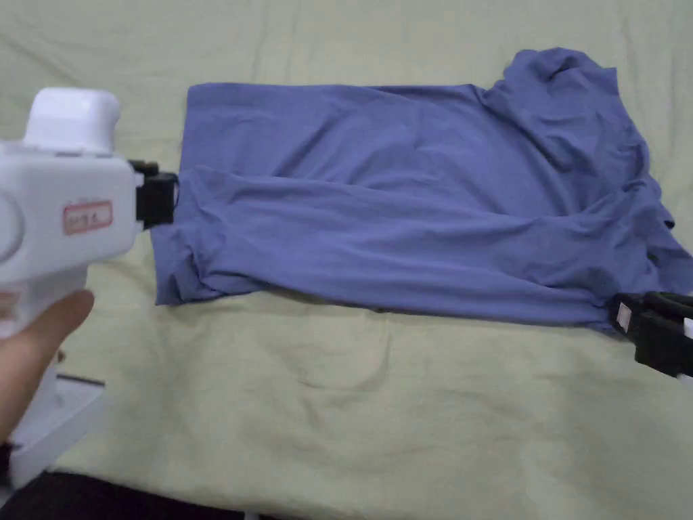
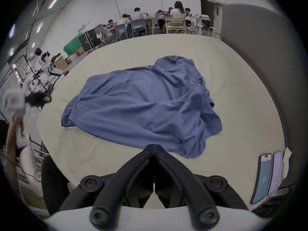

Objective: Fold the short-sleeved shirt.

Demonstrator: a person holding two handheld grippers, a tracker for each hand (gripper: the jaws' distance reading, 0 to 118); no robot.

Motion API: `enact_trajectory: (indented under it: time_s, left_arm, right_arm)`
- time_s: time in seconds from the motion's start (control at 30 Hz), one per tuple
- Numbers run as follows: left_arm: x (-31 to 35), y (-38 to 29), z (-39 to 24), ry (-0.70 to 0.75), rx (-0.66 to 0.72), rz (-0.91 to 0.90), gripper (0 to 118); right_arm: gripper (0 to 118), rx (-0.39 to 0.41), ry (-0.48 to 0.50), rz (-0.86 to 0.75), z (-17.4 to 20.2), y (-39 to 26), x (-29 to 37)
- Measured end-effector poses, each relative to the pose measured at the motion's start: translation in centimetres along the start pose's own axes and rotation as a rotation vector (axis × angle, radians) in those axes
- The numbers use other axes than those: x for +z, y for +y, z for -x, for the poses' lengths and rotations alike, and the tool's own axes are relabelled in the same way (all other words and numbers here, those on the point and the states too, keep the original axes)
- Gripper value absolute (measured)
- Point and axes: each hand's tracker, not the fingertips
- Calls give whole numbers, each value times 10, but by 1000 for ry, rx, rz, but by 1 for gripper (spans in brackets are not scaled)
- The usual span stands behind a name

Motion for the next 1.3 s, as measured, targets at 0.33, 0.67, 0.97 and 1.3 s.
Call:
enact_trajectory:
  time_s: [0.33,0.67,0.97,1.3]
  left_arm:
    - [-236,139,54,115,53,270,93]
    - [-263,121,76,-12,70,230,2]
    - [-187,125,44,-17,-44,116,2]
    - [-145,113,36,-52,-2,67,2]
  right_arm:
    - [2,3,-7,-14,-9,35,-26]
    - [2,-43,4,54,-12,26,-67]
    - [46,-144,121,34,-23,66,-71]
    - [118,-120,-105,163,-100,214,-230]
